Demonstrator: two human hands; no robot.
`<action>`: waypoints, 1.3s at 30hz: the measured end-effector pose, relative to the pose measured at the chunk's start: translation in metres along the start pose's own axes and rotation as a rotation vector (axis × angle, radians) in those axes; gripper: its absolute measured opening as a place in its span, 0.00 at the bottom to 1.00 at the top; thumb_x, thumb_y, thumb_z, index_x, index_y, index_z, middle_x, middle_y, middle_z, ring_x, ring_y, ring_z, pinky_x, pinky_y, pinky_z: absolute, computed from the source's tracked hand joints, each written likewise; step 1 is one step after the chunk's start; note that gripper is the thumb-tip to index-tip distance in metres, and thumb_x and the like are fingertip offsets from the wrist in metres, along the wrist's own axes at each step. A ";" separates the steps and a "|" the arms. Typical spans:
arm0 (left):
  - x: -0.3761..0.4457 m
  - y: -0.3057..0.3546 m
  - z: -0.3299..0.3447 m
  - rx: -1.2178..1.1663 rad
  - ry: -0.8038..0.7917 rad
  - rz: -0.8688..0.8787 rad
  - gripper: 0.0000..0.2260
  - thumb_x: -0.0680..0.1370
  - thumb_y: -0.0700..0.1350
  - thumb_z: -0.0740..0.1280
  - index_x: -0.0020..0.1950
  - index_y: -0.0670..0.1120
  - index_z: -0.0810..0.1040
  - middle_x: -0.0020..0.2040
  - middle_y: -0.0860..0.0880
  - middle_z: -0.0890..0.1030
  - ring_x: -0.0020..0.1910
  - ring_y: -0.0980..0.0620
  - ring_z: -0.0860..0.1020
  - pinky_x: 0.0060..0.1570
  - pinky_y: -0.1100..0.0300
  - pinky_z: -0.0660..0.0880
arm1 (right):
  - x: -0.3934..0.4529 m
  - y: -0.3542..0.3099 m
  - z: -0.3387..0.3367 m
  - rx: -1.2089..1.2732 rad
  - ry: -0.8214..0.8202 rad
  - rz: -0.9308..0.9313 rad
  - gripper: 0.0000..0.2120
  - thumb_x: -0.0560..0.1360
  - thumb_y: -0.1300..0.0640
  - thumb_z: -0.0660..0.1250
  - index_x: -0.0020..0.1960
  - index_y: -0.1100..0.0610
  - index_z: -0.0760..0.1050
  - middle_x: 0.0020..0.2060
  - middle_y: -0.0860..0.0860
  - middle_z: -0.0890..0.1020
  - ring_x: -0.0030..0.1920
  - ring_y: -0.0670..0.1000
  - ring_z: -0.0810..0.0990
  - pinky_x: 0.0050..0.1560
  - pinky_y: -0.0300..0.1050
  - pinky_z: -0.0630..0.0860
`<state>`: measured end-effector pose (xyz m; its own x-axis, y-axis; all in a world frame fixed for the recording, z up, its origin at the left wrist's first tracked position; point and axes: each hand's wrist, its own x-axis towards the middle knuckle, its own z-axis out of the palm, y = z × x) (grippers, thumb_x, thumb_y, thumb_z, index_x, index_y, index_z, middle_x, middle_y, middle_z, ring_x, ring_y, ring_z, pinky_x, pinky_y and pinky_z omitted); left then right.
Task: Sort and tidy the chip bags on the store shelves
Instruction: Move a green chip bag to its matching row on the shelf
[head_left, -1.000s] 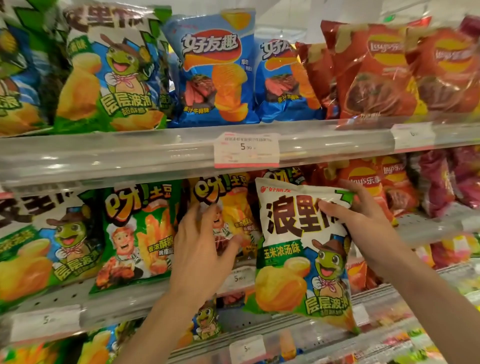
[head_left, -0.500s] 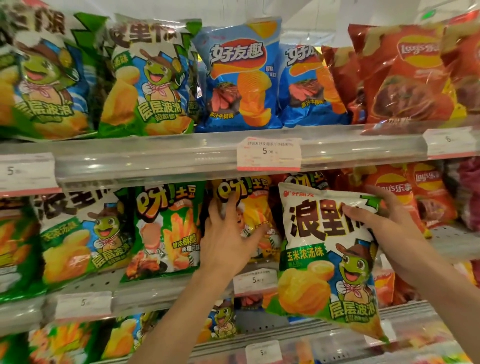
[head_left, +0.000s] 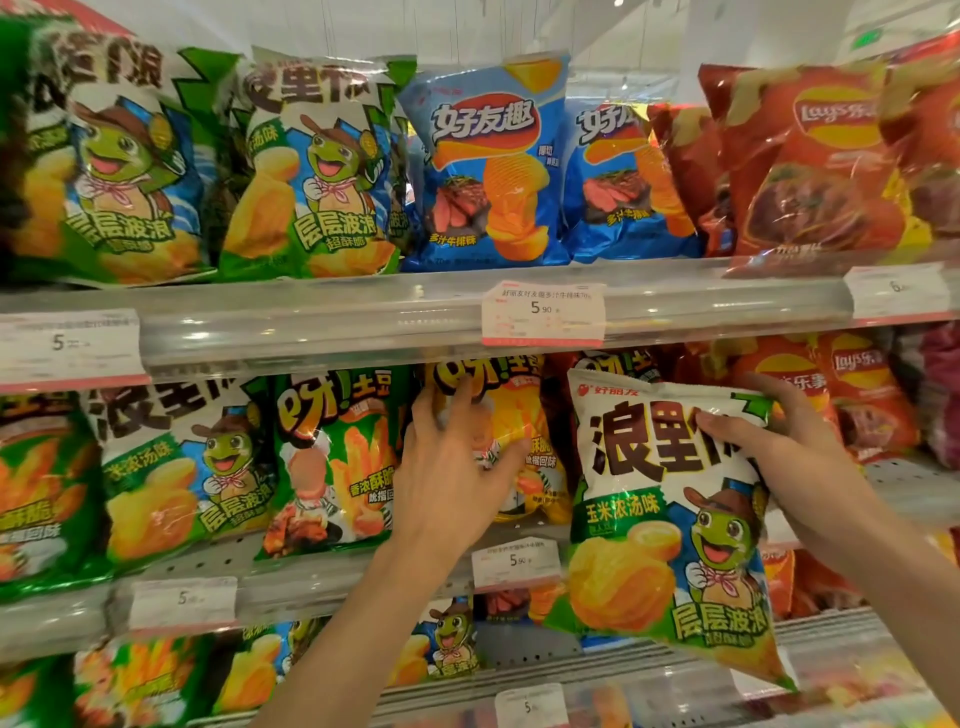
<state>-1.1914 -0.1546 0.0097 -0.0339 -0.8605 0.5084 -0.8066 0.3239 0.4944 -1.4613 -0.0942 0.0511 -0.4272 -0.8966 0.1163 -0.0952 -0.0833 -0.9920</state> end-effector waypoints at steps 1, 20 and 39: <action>0.000 0.000 -0.002 -0.009 0.001 0.000 0.38 0.75 0.69 0.64 0.80 0.58 0.55 0.80 0.47 0.55 0.76 0.41 0.64 0.64 0.43 0.75 | 0.000 0.000 0.000 -0.003 -0.002 0.002 0.29 0.74 0.59 0.73 0.71 0.45 0.67 0.52 0.52 0.82 0.45 0.56 0.85 0.39 0.49 0.79; -0.006 0.006 -0.017 -0.014 -0.050 0.045 0.40 0.72 0.71 0.64 0.80 0.58 0.56 0.80 0.48 0.57 0.74 0.41 0.67 0.65 0.44 0.73 | 0.006 0.012 -0.016 -0.050 0.032 0.079 0.32 0.73 0.56 0.75 0.72 0.44 0.65 0.53 0.53 0.83 0.43 0.55 0.87 0.42 0.49 0.82; -0.022 -0.009 -0.077 0.021 -0.099 0.125 0.41 0.69 0.75 0.61 0.79 0.64 0.55 0.79 0.57 0.56 0.74 0.51 0.67 0.68 0.45 0.71 | 0.019 -0.004 0.007 -0.011 0.008 0.030 0.30 0.73 0.55 0.75 0.70 0.45 0.66 0.53 0.52 0.83 0.44 0.56 0.87 0.46 0.55 0.84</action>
<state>-1.1382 -0.1081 0.0489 -0.1920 -0.8491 0.4921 -0.8044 0.4234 0.4167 -1.4624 -0.1138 0.0565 -0.4376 -0.8949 0.0873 -0.0925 -0.0518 -0.9944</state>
